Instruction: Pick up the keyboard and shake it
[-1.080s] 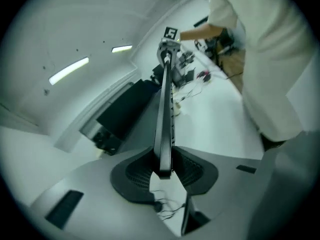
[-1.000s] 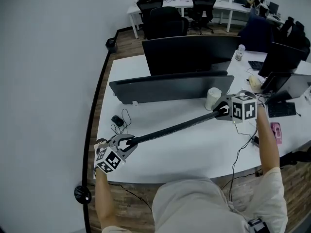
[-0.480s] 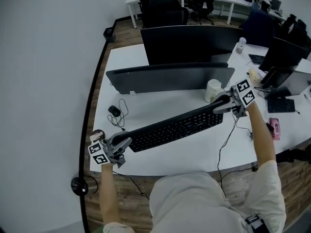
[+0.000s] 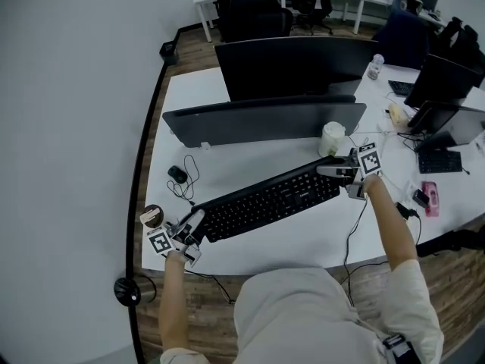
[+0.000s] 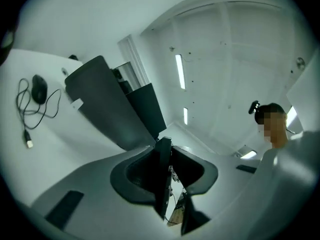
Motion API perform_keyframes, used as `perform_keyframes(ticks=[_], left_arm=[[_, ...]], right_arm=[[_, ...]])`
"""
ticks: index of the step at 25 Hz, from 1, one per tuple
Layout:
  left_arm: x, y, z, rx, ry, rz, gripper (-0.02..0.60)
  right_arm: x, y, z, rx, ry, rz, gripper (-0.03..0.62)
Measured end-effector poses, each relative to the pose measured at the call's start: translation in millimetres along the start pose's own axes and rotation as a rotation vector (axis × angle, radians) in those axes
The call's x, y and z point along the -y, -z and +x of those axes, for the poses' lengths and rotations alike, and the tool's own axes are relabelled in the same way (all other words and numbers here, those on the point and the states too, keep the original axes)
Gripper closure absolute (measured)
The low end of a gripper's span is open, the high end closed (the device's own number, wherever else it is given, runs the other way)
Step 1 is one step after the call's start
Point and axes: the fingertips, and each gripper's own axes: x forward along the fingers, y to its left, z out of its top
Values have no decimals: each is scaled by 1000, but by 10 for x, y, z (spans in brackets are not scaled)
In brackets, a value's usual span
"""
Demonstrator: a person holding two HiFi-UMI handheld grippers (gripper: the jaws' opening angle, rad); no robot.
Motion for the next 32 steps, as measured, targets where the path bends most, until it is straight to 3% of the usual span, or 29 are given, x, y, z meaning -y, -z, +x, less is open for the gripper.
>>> perform_keyframes(ticks=[5, 16, 20, 25, 32], left_arm=[[-370, 255, -6, -11, -91, -213, 463], [-1088, 1124, -354, -103, -259, -407, 457], [-1169, 1308, -425, -129, -289, -476, 457], [-1204, 1391, -489, -154, -296, -507, 457], [-1242, 1466, -509, -102, -300, -533, 455]], right_arm=[[396, 358, 27, 35, 100, 237, 442], [953, 1548, -66, -20, 256, 505, 433], [968, 1704, -57, -33, 253, 559, 431], [947, 1819, -4, -39, 237, 583, 431], [980, 1720, -7, -102, 302, 577, 427]])
